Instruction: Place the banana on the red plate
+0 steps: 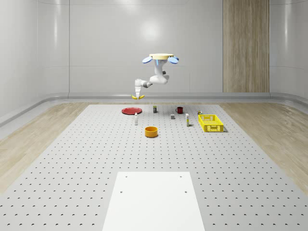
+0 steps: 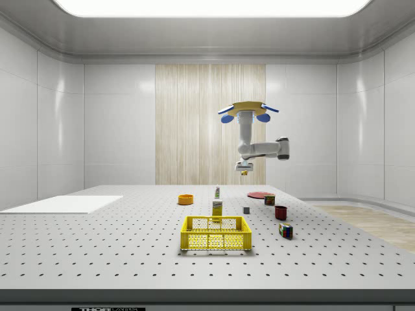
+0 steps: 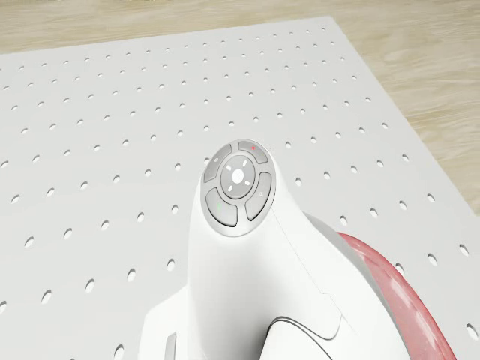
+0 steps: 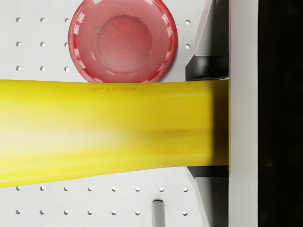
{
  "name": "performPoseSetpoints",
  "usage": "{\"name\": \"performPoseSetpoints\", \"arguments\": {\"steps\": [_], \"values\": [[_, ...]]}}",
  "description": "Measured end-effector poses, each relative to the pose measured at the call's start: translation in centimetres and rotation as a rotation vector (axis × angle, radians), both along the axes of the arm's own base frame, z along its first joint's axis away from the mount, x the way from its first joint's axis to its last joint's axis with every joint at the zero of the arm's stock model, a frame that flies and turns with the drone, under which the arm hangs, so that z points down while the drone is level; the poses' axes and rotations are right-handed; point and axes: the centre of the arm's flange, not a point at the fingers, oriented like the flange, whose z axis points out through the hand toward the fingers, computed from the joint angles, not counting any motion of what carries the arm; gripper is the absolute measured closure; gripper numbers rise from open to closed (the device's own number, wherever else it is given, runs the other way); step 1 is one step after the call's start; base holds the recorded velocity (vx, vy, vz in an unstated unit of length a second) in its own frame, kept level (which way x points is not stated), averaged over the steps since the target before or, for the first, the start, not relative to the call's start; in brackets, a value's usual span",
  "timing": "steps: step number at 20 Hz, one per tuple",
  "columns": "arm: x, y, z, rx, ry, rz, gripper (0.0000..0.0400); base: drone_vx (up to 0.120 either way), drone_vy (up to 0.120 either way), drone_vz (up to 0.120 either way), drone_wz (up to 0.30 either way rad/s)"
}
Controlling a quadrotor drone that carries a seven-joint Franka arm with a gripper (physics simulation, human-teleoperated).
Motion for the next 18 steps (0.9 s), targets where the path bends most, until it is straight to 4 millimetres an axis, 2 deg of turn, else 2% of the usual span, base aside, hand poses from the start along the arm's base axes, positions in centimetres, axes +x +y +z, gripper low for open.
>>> {"name": "performPoseSetpoints", "arguments": {"steps": [9,11,16,18], "values": [[0.00,0.00,0.00,0.002,0.000,-0.270,0.0208,0.000,0.000,0.000,-0.300],[-0.01,0.00,0.00,0.002,0.000,-0.323,0.0208,0.000,0.000,0.000,-0.050],[-0.01,0.00,0.01,0.003,0.000,-0.442,0.0208,0.000,0.000,0.000,-0.280],[-0.01,0.00,0.01,0.003,0.000,-0.489,0.0208,0.000,0.000,0.000,-0.050]]}}
